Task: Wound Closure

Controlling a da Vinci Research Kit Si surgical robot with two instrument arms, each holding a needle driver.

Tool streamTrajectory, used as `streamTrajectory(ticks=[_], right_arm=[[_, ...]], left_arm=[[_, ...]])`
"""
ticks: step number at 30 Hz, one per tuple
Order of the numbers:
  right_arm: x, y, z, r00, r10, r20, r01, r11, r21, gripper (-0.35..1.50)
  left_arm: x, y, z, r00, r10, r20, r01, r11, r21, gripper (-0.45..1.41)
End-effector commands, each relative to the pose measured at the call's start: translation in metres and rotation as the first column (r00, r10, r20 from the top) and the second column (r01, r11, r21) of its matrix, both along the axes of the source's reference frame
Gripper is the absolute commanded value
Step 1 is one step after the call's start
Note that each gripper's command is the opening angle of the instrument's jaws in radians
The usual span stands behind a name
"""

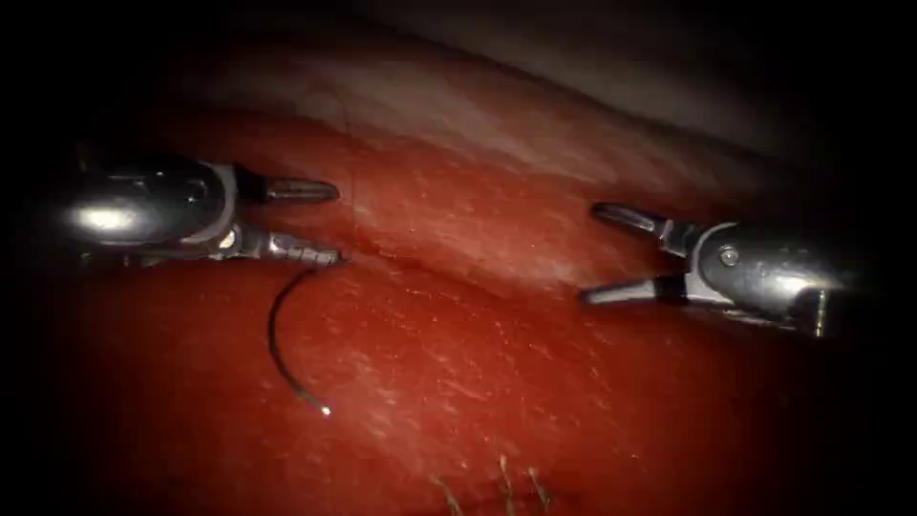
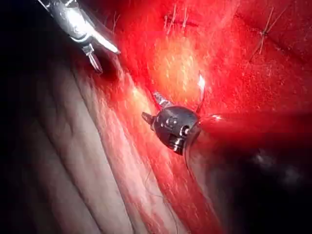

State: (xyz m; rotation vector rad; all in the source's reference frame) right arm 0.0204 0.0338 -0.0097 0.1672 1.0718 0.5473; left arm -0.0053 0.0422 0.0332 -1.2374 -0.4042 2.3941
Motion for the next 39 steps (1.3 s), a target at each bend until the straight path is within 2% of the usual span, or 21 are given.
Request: streamTrajectory(ticks=[1,8,13,14,15,17,21,25,26,31,36,37,39], right_arm=[[0.0009,0.0004,0.0001,1.000,0.000,-0.003,0.000,1.000,-0.003,0.61],[0.0009,0.0004,0.0005,1.000,0.000,-0.003,0.000,1.000,-0.006,0.61],[0.0007,0.0001,0.0001,1.000,0.000,-0.006,0.000,1.000,-0.006,0.63],[0.0006,0.0002,0.0001,1.000,0.000,-0.007,0.000,1.000,-0.005,0.63],[0.0006,0.0002,0.0001,1.000,-0.001,-0.007,0.000,1.000,-0.005,0.63],[0.0006,0.0001,0.0002,1.000,0.000,-0.007,0.000,1.000,-0.007,0.63],[0.0008,-0.0001,0.0001,1.000,0.000,-0.007,0.000,1.000,-0.007,0.64],[0.0008,-0.0001,0.0001,1.000,-0.001,-0.004,0.001,1.000,-0.006,0.64],[0.0008,-0.0001,0.0001,1.000,-0.001,-0.004,0.001,1.000,-0.006,0.64],[0.0008,-0.0002,0.0003,1.000,-0.002,-0.005,0.002,1.000,-0.008,0.64],[0.0007,-0.0003,0.0004,1.000,-0.002,-0.005,0.002,1.000,-0.009,0.64],[0.0007,-0.0003,0.0004,1.000,-0.002,-0.005,0.002,1.000,-0.009,0.64],[0.0007,-0.0003,0.0004,1.000,-0.002,-0.005,0.002,1.000,-0.009,0.64]], left_arm=[[-0.0005,-0.0004,0.0006,1.000,0.002,0.002,-0.002,1.000,0.000,0.54],[-0.0003,-0.0006,0.0005,1.000,0.004,0.003,-0.004,1.000,0.000,0.54],[0.0005,-0.0014,0.0000,0.995,0.102,-0.008,-0.101,0.994,0.033,0.54],[0.0010,-0.0018,-0.0003,0.987,0.157,-0.021,-0.156,0.986,0.053,0.54],[0.0012,-0.0019,-0.0004,0.984,0.174,-0.026,-0.173,0.983,0.054,0.54],[0.0018,-0.0023,-0.0008,0.959,0.277,-0.054,-0.273,0.959,0.070,0.54],[0.0014,-0.0021,-0.0009,0.917,0.389,-0.086,-0.381,0.920,0.088,0.54],[-0.0002,-0.0020,-0.0007,0.878,0.464,-0.112,-0.457,0.885,0.084,0.54],[-0.0002,-0.0020,-0.0007,0.878,0.464,-0.112,-0.457,0.885,0.084,0.54],[-0.0016,-0.0032,-0.0015,0.807,0.580,-0.108,-0.569,0.814,0.118,0.56],[-0.0021,-0.0046,-0.0020,0.756,0.647,-0.105,-0.633,0.762,0.140,0.59],[-0.0023,-0.0051,-0.0019,0.736,0.668,-0.110,-0.653,0.743,0.147,0.59],[-0.0025,-0.0058,-0.0015,0.713,0.691,-0.118,-0.674,0.722,0.154,0.60]])
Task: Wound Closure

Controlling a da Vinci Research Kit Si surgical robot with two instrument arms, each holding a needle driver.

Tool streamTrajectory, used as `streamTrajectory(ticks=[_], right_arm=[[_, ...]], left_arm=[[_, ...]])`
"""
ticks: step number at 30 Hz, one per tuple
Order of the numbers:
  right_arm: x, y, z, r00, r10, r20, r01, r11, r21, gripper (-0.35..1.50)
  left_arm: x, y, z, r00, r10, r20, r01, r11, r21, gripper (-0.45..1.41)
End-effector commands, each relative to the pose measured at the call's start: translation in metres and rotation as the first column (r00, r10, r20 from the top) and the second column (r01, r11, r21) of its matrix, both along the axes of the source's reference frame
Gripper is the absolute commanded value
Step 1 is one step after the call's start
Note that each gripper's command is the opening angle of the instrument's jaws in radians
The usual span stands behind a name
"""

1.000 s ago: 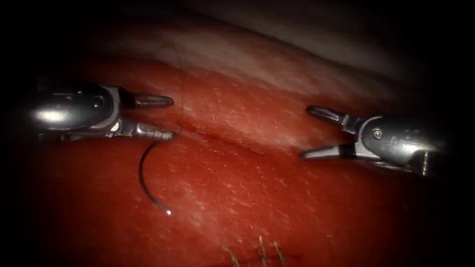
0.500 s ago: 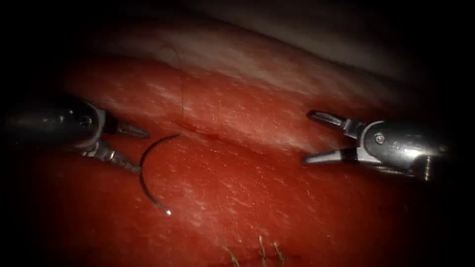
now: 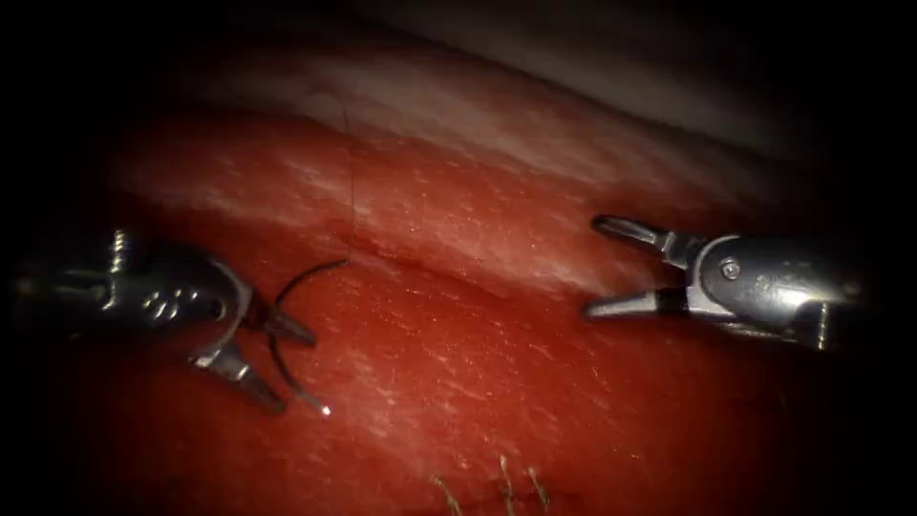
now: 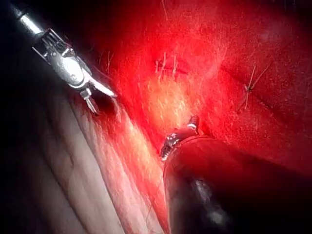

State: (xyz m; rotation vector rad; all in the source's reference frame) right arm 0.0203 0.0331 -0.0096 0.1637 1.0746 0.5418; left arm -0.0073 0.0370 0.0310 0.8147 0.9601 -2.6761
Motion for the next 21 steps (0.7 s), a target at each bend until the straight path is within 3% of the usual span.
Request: streamTrajectory(ticks=[1,8,18,20,21], right_arm=[[0.0009,0.0004,0.0003,1.000,0.001,-0.003,-0.001,1.000,-0.003,0.64],[0.0010,0.0003,0.0003,1.000,0.001,-0.003,-0.001,1.000,-0.004,0.64],[0.0012,0.0002,0.0005,1.000,0.000,0.002,0.000,1.000,-0.003,0.64],[0.0012,0.0002,0.0005,1.000,0.000,0.002,0.000,1.000,-0.003,0.66],[0.0012,0.0002,0.0005,1.000,0.000,0.002,0.000,1.000,-0.003,0.66]], left_arm=[[-0.0006,-0.0008,0.0009,1.000,0.010,-0.004,-0.010,1.000,0.001,0.60],[-0.0016,-0.0022,0.0035,0.998,0.057,-0.038,-0.057,0.998,-0.006,0.60],[-0.0007,-0.0018,0.0062,0.987,0.117,-0.109,-0.119,0.993,-0.016,0.52],[-0.0004,-0.0019,0.0063,0.983,0.133,-0.127,-0.136,0.991,-0.014,0.27],[-0.0003,-0.0019,0.0062,0.982,0.137,-0.131,-0.140,0.990,-0.013,0.02]])
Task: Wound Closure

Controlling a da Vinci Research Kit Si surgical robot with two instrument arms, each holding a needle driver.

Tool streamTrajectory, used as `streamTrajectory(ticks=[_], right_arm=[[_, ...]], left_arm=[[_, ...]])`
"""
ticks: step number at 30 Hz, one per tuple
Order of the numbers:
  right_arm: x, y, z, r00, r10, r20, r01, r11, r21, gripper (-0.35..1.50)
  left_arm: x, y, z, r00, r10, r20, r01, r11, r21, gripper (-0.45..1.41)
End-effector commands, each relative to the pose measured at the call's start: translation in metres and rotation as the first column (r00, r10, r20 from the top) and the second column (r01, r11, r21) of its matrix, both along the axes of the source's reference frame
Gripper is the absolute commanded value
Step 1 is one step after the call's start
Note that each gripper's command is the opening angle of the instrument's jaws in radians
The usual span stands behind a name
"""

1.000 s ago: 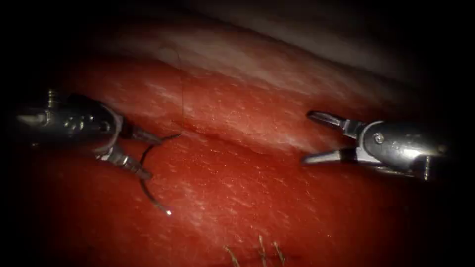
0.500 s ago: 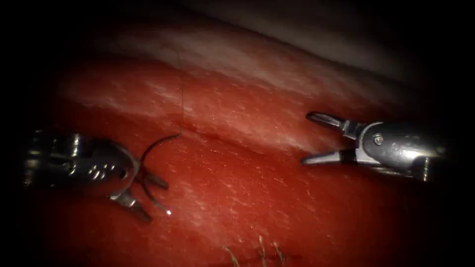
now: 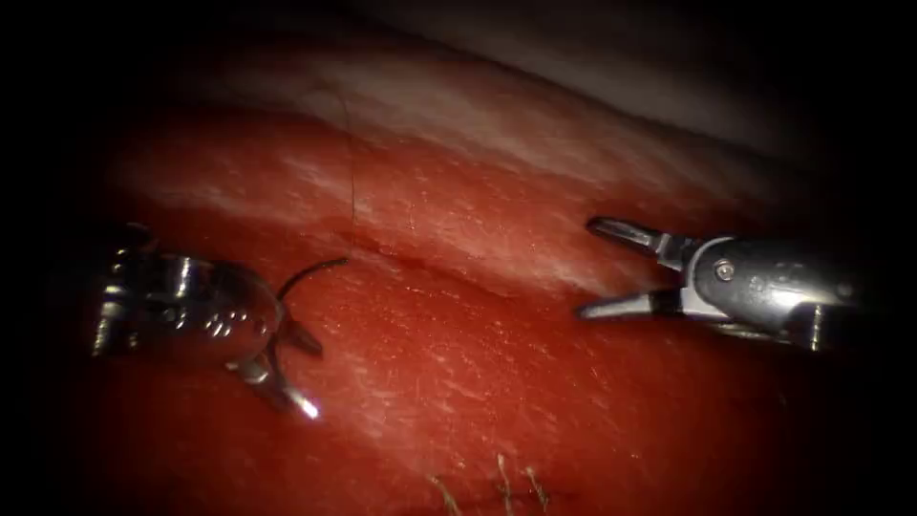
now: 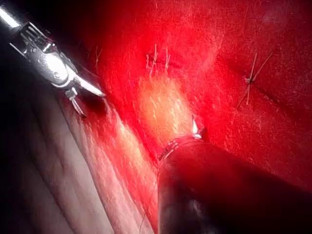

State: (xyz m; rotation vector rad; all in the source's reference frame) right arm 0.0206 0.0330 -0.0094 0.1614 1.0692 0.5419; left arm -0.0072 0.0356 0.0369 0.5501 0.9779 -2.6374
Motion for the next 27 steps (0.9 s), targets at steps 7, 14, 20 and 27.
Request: streamTrajectory(ticks=[7,14,20,27], right_arm=[[0.0010,0.0004,0.0004,1.000,0.002,-0.002,-0.002,1.000,-0.003,0.66],[0.0015,0.0003,0.0004,1.000,0.005,0.000,-0.005,1.000,-0.004,0.66],[0.0020,0.0008,0.0008,0.993,0.114,-0.022,-0.112,0.989,0.096,0.63],[0.0036,0.0012,0.0022,0.952,0.281,-0.121,-0.235,0.925,0.299,0.54]], left_arm=[[-0.0001,-0.0002,-0.0007,0.998,-0.024,0.062,0.031,0.993,-0.114,-0.35],[-0.0001,0.0036,-0.0026,0.953,-0.051,0.299,0.131,0.959,-0.251,-0.35],[-0.0014,0.0049,-0.0028,0.822,-0.069,0.566,0.292,0.903,-0.315,-0.35],[-0.0017,0.0039,-0.0027,0.649,-0.061,0.758,0.365,0.900,-0.240,-0.35]])
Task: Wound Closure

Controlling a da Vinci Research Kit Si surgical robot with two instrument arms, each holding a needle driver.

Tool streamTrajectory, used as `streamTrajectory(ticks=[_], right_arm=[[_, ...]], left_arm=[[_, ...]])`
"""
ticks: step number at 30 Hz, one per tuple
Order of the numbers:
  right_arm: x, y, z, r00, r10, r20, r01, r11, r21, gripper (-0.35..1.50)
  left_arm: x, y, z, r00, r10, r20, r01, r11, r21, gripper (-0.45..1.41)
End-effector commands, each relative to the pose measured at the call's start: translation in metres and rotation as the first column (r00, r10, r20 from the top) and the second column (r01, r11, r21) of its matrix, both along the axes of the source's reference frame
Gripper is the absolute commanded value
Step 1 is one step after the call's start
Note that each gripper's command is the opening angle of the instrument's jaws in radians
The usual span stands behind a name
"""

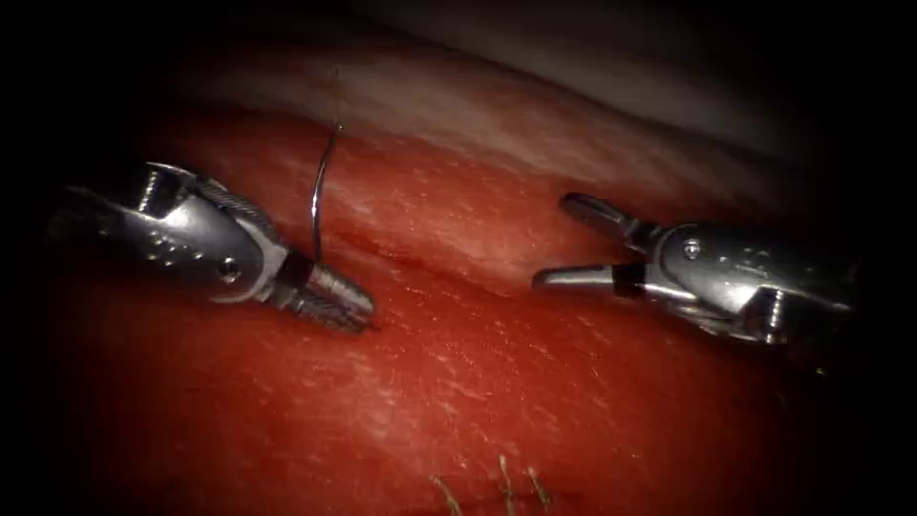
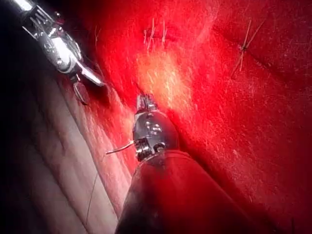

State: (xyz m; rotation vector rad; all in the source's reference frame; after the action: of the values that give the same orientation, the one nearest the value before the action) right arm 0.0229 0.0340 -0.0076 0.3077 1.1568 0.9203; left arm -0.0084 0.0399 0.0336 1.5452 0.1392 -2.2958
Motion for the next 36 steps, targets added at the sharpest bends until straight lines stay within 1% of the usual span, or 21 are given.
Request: streamTrajectory(ticks=[1,4,6,7,10,13,18,21,23,24,30,33,36], right_arm=[[0.0016,0.0002,0.0004,0.997,0.039,-0.072,-0.037,0.999,0.026,0.52],[0.0027,0.0002,0.0005,0.987,0.071,-0.146,-0.061,0.995,0.074,0.51],[0.0045,0.0000,0.0004,0.963,0.102,-0.248,-0.070,0.988,0.134,0.49],[0.0045,0.0000,0.0004,0.963,0.102,-0.248,-0.070,0.988,0.134,0.49],[0.0056,-0.0001,0.0004,0.950,0.115,-0.289,-0.071,0.985,0.159,0.49],[0.0067,-0.0003,0.0003,0.930,0.129,-0.345,-0.064,0.979,0.193,0.47],[0.0070,-0.0007,0.0005,0.915,0.130,-0.382,-0.045,0.973,0.225,0.47],[0.0072,-0.0009,0.0007,0.908,0.141,-0.395,-0.045,0.969,0.242,0.46],[0.0072,-0.0009,0.0008,0.908,0.141,-0.395,-0.045,0.969,0.242,0.46],[0.0073,-0.0009,0.0009,0.904,0.148,-0.401,-0.047,0.967,0.250,0.46],[0.0075,-0.0011,0.0011,0.897,0.163,-0.412,-0.053,0.962,0.266,0.46],[0.0079,-0.0012,0.0011,0.887,0.182,-0.424,-0.065,0.959,0.277,0.46],[0.0085,-0.0014,0.0013,0.885,0.187,-0.426,-0.065,0.956,0.285,0.46]], left_arm=[[-0.0006,-0.0006,0.0006,1.000,0.006,0.026,-0.006,1.000,0.007,-0.35],[-0.0010,-0.0011,0.0010,0.997,0.023,0.077,-0.024,1.000,0.010,-0.35],[-0.0016,-0.0020,0.0016,0.986,0.039,0.162,-0.042,0.999,0.011,-0.35],[-0.0016,-0.0020,0.0016,0.986,0.039,0.162,-0.042,0.999,0.011,-0.35],[-0.0024,-0.0027,0.0021,0.973,0.055,0.222,-0.057,0.998,0.004,-0.35],[-0.0031,-0.0034,0.0027,0.949,0.078,0.307,-0.079,0.997,-0.008,-0.35],[-0.0034,-0.0037,0.0034,0.926,0.113,0.359,-0.114,0.993,-0.020,-0.35],[-0.0033,-0.0037,0.0034,0.913,0.121,0.389,-0.122,0.992,-0.022,-0.35],[-0.0033,-0.0037,0.0034,0.911,0.123,0.394,-0.124,0.992,-0.022,-0.35],[-0.0033,-0.0037,0.0033,0.904,0.123,0.409,-0.125,0.992,-0.023,-0.35],[-0.0033,-0.0036,0.0029,0.893,0.116,0.434,-0.111,0.993,-0.038,-0.35],[-0.0034,-0.0036,0.0023,0.888,0.117,0.444,-0.108,0.993,-0.045,-0.35],[-0.0035,-0.0036,0.0017,0.885,0.117,0.450,-0.104,0.993,-0.053,-0.35]])
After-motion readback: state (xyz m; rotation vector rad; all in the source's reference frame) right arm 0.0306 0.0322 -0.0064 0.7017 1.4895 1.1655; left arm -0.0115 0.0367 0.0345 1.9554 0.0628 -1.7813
